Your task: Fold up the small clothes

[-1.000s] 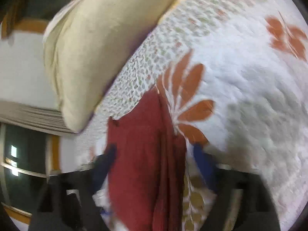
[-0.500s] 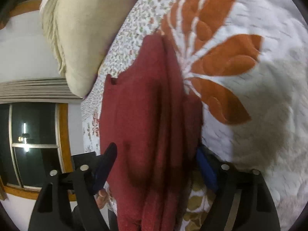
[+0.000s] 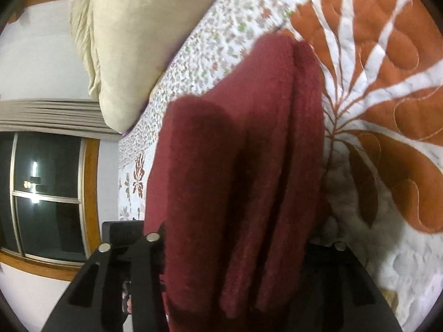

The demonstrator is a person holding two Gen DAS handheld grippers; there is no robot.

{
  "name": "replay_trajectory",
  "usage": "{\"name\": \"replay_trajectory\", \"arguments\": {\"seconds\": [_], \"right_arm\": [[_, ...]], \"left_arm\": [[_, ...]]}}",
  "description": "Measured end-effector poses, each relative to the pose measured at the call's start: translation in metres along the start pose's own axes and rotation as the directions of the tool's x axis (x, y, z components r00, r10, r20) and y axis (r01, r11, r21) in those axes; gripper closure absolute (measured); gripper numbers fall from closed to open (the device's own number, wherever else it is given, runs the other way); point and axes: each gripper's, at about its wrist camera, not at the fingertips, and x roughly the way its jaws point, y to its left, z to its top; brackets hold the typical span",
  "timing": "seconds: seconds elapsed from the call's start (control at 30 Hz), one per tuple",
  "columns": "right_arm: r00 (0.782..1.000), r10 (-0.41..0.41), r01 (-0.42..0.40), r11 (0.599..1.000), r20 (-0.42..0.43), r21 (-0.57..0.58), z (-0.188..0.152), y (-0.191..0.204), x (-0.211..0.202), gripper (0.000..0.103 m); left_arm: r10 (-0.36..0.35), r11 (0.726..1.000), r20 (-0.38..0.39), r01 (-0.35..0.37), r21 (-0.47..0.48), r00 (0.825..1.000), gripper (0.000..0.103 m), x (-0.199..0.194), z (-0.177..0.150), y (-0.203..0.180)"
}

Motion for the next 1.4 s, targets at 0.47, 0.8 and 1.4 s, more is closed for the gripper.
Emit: {"name": "replay_trajectory", "arguments": {"seconds": [0.47, 0.8, 1.4], "right_arm": [[0.991, 0.124, -0.121, 0.990, 0.043, -0.078, -0.065, 0.109, 0.020, 0.061], [0.992, -0.009, -0.010, 0.989, -0.127, -0.150, -0.199, 0.125, 0.147, 0.026], [0.974, -0.201, 0.220, 0.950, 0.107, -0.222, -0.213, 0.177, 0.082, 0.094]], "left_arm": [[0.013, 0.998, 0.106, -0.019, 0.061, 0.994, 0.071, -0.141, -0.095, 0.003], [-0.021, 0.983, 0.247, 0.066, -0.174, 0.969, 0.047, -0.193, -0.245, 0.149], [-0.107, 0.980, 0.416, 0.025, 0.197, 0.903, 0.022, -0.185, -0.306, 0.042]]}}
